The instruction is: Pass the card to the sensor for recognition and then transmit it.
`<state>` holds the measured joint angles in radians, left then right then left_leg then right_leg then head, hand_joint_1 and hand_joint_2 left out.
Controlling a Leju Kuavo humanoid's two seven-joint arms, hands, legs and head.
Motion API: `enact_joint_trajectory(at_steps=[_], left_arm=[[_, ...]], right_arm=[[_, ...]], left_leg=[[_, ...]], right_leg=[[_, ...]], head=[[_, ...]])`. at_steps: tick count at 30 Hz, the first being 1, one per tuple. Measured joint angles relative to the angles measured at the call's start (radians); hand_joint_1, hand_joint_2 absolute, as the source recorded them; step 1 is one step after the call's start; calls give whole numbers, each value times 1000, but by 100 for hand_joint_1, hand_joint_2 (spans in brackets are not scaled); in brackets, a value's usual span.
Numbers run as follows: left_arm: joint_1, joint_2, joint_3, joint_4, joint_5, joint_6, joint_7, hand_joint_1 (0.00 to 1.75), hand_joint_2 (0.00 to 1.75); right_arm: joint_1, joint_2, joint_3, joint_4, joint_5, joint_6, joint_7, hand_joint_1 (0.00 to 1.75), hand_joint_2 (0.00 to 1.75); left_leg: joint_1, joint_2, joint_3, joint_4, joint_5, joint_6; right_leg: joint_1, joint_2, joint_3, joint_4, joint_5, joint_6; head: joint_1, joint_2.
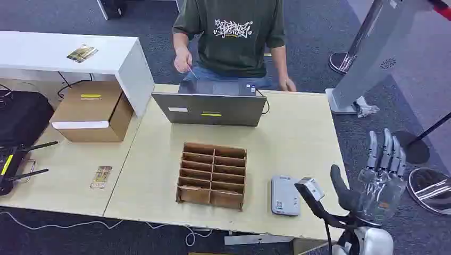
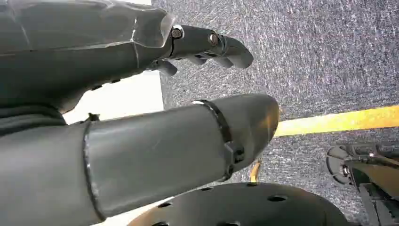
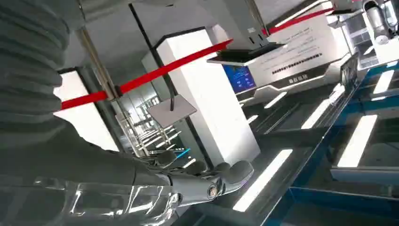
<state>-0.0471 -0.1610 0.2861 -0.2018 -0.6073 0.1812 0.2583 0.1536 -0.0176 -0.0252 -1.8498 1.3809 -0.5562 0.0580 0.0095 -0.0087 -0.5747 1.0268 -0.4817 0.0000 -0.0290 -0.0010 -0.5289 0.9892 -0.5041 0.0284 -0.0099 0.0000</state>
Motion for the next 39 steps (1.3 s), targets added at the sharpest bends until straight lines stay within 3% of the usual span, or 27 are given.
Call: enact_joint_trajectory(at_steps=[26, 35, 39], left_arm=[[-2, -2, 14, 0, 16, 11, 0, 0, 0], [-4, -5, 25, 0, 4, 7, -9, 0, 0], [-6, -5, 25, 0, -23, -2, -11, 0, 0]], right_arm=[[-42, 3, -2, 33, 1, -32, -32, 0, 175], [-256, 6, 61, 146, -81, 62, -107, 0, 175], [-406, 4, 114, 232, -172, 154, -136, 0, 175]], left_leg=[[0, 0, 0, 0, 0, 0], [0, 0, -1, 0, 2, -1], [0, 4, -3, 0, 4, -2]], right_leg=[[0, 0, 0, 0, 0, 0], [0, 0, 1, 1, 1, 1], [0, 5, -1, 2, 5, -1]], head=[[0, 0], [0, 0], [0, 0]])
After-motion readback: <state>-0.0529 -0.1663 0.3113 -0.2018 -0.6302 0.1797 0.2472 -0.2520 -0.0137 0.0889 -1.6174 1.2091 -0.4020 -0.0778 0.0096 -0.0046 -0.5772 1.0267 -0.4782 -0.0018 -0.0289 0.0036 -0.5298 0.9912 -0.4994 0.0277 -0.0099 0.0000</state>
